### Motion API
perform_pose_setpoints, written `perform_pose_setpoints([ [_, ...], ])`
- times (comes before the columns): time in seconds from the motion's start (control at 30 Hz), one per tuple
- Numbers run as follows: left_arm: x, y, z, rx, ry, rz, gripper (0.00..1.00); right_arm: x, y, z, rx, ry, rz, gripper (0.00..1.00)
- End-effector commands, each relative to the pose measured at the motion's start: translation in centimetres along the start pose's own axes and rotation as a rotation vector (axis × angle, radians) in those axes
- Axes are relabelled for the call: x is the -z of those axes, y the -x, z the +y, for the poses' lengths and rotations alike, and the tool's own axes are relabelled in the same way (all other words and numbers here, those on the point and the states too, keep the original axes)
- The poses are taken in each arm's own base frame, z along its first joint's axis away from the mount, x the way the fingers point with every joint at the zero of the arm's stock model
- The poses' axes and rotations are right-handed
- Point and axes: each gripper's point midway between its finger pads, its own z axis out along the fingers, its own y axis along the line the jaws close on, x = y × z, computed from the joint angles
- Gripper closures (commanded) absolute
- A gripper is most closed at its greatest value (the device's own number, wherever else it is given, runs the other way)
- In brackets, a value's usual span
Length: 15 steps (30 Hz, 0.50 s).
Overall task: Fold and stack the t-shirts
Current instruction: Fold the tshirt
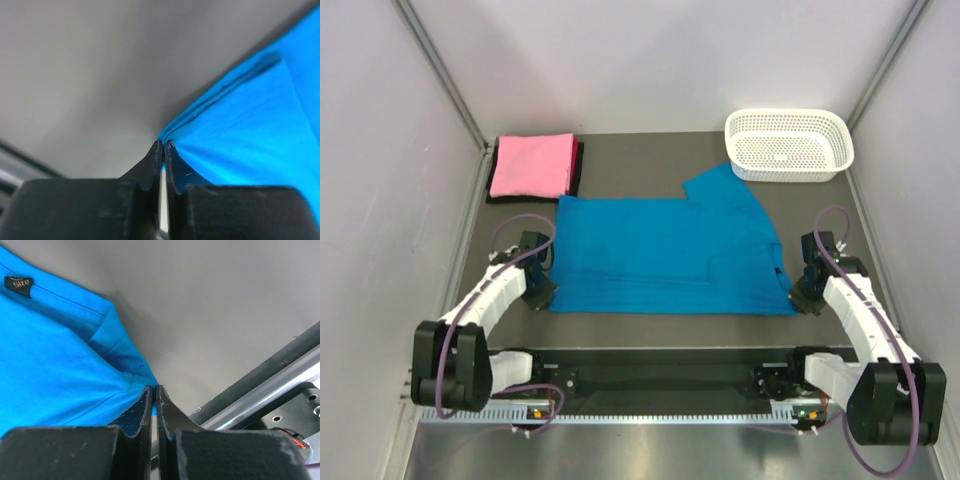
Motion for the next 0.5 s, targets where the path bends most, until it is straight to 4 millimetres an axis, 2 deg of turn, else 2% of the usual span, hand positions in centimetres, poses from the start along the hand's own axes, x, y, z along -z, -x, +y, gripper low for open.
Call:
perform_pose_setpoints([
  [0.0,1.1,1.1,1.7,0.026,0.136,-0.032,0.93,0.5,0.2,-0.5,-0.016,-0.027,0.011,1.00],
  [0.07,1.8,1.2,1.6,0.013,0.140,-0.026,0.86,0.8,0.1,-0.2,-0.006,-0.017,0.027,0.93],
  [0.1,2.4,1.9,1.1,0.018,0.125,-0.044,0.82,1.0,0.4,-0.1,0.002,-0.012,0.023,0.88],
  [0.13,2.9,2.4,0.9,0.025,0.117,-0.060,0.71,1.5,1.1,0.4,0.001,0.006,0.007,0.79],
  [0.2,4.6,4.3,-0.3,0.037,0.070,-0.115,0.56,2.1,2.1,0.8,0.006,0.004,-0.016,0.73],
  [0.23,5.2,5.1,-0.7,0.036,0.061,-0.144,0.54,3.0,3.3,1.5,-0.002,0.023,-0.043,0.71],
  [0.3,6.4,6.7,-2.7,0.028,-0.007,-0.175,0.53,3.5,4.1,2.5,0.015,0.051,-0.047,0.69],
  [0.37,6.6,6.7,-4.4,0.016,-0.063,-0.143,0.53,4.3,5.3,4.0,0.027,0.086,-0.068,0.69],
  [0.4,6.9,7.3,-5.9,0.017,-0.121,-0.149,0.53,4.5,6.0,4.9,0.023,0.108,-0.083,0.69],
  [0.47,7.1,5.1,-9.7,-0.056,-0.327,-0.023,0.55,5.5,6.3,7.8,0.072,0.185,-0.093,0.69],
])
